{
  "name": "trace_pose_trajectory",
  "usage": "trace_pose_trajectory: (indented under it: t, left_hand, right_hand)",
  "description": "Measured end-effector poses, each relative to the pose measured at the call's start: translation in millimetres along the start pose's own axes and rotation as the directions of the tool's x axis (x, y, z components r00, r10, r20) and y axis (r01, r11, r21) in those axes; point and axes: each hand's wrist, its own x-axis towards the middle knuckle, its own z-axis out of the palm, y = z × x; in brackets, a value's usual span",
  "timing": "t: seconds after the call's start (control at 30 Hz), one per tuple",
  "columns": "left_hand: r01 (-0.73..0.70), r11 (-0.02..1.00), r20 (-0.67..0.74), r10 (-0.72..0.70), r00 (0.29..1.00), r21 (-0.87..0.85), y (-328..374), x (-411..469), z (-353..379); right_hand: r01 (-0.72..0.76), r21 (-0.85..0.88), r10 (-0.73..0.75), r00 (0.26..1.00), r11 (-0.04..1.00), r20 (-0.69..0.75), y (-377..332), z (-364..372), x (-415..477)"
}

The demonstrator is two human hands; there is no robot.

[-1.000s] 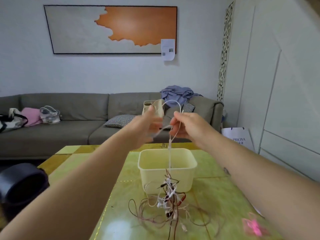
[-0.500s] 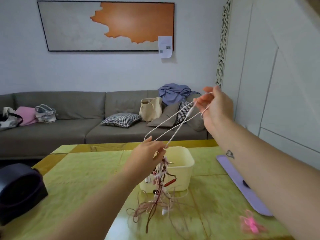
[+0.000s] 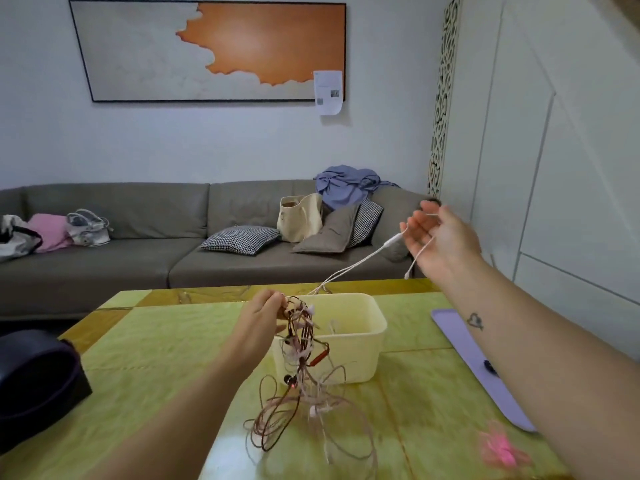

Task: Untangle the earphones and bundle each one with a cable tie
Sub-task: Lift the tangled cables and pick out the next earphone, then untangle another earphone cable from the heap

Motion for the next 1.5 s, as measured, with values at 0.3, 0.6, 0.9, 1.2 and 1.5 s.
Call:
trace_pose_trajectory:
  t: [0.3, 0.6, 0.9, 1.2, 1.5]
  left_hand:
    - [-0.128, 0.991, -0.030, 0.129, 0.991, 0.030, 19, -6, 30]
    - [-0.230, 0.972, -0.006, 0.231, 0.973, 0.046, 20, -9, 15]
    - [-0.283, 0.873, 0.225, 0.207, 0.952, 0.397, 0, -13, -7]
    - [-0.242, 0.916, 0.259, 0.161, 0.952, 0.321, 17, -16, 6]
    - [-0.321, 0.935, 0.130, 0.303, 0.944, 0.152, 27, -16, 29]
  right_hand:
    - [0.091, -0.896, 0.372, 0.888, 0.434, 0.270, 59, -25, -39]
    - [0.565, -0.813, 0.499, 0.749, -0.139, 0.436, 37, -21, -52]
    - [0.365, -0.839, 0.016, 0.914, 0.405, 0.405, 10, -15, -20]
    - [0.350, -0.822, 0.276, 0.821, 0.449, 0.500, 16, 6, -38]
    - [0.004, -0.656, 0.294, 0.892, 0.755, 0.344, 29, 6, -50]
